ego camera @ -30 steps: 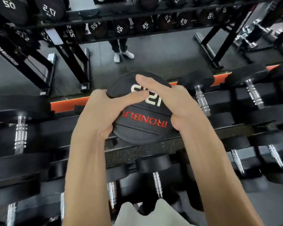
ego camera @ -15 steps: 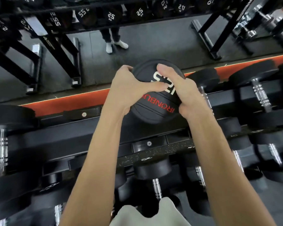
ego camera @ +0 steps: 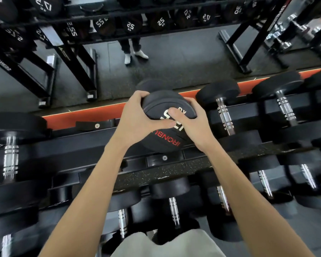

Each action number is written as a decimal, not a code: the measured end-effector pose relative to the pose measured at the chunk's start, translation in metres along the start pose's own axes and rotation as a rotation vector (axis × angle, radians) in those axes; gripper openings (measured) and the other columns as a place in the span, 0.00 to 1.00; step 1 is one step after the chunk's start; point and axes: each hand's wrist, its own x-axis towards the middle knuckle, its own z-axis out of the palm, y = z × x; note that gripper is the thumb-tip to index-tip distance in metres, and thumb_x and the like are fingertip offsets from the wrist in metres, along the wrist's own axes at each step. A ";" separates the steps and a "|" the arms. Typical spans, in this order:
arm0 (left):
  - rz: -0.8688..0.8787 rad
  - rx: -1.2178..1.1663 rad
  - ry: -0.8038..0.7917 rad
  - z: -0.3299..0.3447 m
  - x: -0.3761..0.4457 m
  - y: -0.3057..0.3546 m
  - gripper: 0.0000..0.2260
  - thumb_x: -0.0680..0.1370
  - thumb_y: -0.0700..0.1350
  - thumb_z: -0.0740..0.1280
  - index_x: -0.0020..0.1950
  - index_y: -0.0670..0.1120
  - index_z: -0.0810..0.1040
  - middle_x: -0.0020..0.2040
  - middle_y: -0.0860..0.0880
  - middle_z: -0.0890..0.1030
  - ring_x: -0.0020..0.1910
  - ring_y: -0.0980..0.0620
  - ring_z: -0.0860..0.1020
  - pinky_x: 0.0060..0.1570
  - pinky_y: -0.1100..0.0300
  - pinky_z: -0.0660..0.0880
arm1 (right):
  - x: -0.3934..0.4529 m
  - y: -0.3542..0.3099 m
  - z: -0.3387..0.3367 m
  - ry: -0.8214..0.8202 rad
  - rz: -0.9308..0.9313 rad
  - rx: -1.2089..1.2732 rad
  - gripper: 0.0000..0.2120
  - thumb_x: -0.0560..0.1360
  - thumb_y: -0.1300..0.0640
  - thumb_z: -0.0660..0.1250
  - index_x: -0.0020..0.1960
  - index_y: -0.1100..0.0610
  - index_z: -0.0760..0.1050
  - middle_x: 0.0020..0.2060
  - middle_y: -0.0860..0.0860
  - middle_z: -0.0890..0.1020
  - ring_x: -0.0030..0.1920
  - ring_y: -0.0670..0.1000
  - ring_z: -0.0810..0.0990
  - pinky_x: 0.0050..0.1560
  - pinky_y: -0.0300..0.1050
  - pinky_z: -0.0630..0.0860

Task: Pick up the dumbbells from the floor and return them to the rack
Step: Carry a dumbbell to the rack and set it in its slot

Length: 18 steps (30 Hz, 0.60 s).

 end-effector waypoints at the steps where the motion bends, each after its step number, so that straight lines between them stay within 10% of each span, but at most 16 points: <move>1: 0.017 -0.001 0.007 0.003 -0.007 -0.005 0.35 0.58 0.51 0.87 0.58 0.50 0.73 0.54 0.56 0.81 0.50 0.62 0.80 0.48 0.68 0.75 | -0.002 0.005 -0.005 -0.042 -0.036 -0.042 0.27 0.64 0.46 0.81 0.59 0.53 0.80 0.52 0.47 0.87 0.55 0.47 0.86 0.58 0.45 0.81; 8: 0.098 0.063 0.074 0.039 -0.037 -0.034 0.39 0.58 0.55 0.86 0.63 0.49 0.72 0.57 0.56 0.77 0.54 0.60 0.77 0.56 0.59 0.76 | -0.013 0.039 -0.033 -0.150 -0.114 -0.141 0.26 0.67 0.59 0.83 0.61 0.53 0.78 0.49 0.45 0.86 0.51 0.45 0.85 0.52 0.40 0.79; 12: 0.193 0.157 0.030 0.050 -0.047 -0.052 0.39 0.59 0.57 0.85 0.62 0.54 0.69 0.57 0.55 0.75 0.56 0.55 0.76 0.59 0.46 0.74 | -0.031 0.065 -0.038 -0.135 -0.144 -0.197 0.31 0.63 0.50 0.82 0.63 0.53 0.76 0.51 0.43 0.85 0.53 0.45 0.84 0.54 0.40 0.80; 18: 0.248 0.451 -0.003 0.075 -0.073 -0.102 0.37 0.60 0.57 0.80 0.63 0.56 0.65 0.53 0.54 0.66 0.55 0.52 0.69 0.55 0.51 0.62 | -0.053 0.115 -0.039 -0.179 -0.119 -0.407 0.36 0.60 0.49 0.86 0.62 0.50 0.72 0.54 0.43 0.80 0.54 0.36 0.78 0.56 0.33 0.74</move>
